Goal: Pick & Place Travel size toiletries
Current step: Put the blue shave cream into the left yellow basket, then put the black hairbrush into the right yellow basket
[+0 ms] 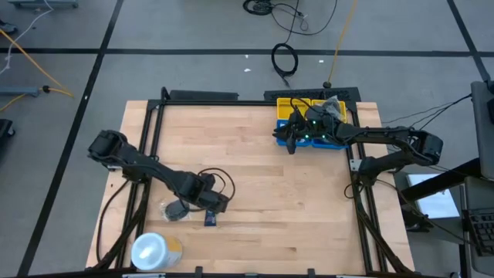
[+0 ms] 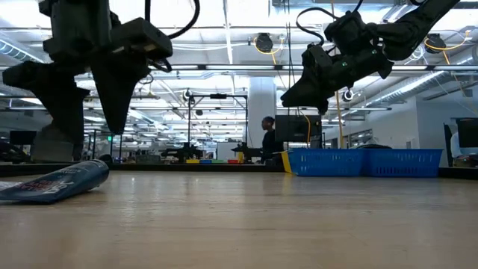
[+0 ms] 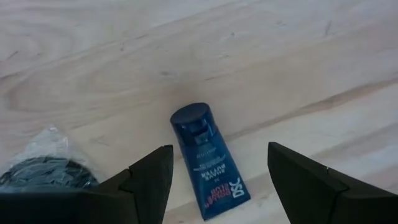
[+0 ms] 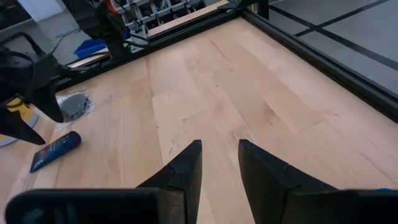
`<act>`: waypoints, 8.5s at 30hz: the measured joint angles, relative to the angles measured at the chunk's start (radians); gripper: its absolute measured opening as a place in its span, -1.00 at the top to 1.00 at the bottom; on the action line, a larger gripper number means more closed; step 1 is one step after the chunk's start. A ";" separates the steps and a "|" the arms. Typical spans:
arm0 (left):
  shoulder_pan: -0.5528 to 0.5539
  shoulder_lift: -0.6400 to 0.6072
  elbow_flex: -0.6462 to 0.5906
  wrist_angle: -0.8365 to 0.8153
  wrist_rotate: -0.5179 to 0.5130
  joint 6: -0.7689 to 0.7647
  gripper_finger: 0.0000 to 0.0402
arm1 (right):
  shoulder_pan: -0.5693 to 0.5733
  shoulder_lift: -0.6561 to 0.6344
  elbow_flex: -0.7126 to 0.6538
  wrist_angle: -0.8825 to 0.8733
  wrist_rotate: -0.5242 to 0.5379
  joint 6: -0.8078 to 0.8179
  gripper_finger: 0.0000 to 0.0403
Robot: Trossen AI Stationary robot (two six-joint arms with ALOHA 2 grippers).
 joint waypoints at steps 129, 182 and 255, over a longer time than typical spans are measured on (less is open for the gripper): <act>0.395 -0.145 0.001 1.106 -0.607 1.460 0.44 | 0.403 0.229 0.115 0.463 0.494 -0.048 0.50; 0.393 -0.163 0.001 1.121 -0.526 1.531 -0.06 | 0.355 0.228 0.115 0.375 0.499 -0.073 1.00; 0.198 -0.352 0.001 0.273 -0.511 1.122 0.05 | -0.200 0.010 0.114 -0.461 0.628 -0.217 0.82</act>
